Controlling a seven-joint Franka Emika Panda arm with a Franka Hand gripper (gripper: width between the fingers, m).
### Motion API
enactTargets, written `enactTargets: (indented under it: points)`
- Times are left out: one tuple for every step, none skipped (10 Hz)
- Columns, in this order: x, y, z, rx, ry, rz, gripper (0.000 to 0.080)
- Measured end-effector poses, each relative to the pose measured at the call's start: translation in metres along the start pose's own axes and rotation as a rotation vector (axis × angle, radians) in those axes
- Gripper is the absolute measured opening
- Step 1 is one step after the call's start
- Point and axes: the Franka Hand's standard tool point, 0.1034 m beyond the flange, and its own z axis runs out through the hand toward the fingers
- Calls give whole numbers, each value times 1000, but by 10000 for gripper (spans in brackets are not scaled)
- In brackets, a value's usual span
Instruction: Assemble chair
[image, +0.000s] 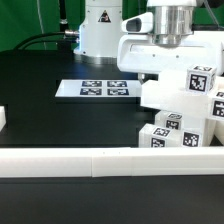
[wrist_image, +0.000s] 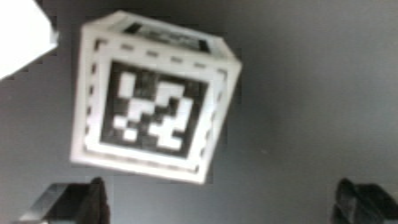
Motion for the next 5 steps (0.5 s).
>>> enactTargets:
  points:
    - [1,-1,-2,3,1,4,645]
    - [0,-3,-5,6,-9,9,648]
    - [-1,-5,-9,11,-21,10,648]
    - [-1,-5,-13,16,-18,8,649]
    - [-2,-1,-13,14,-7,-5,649]
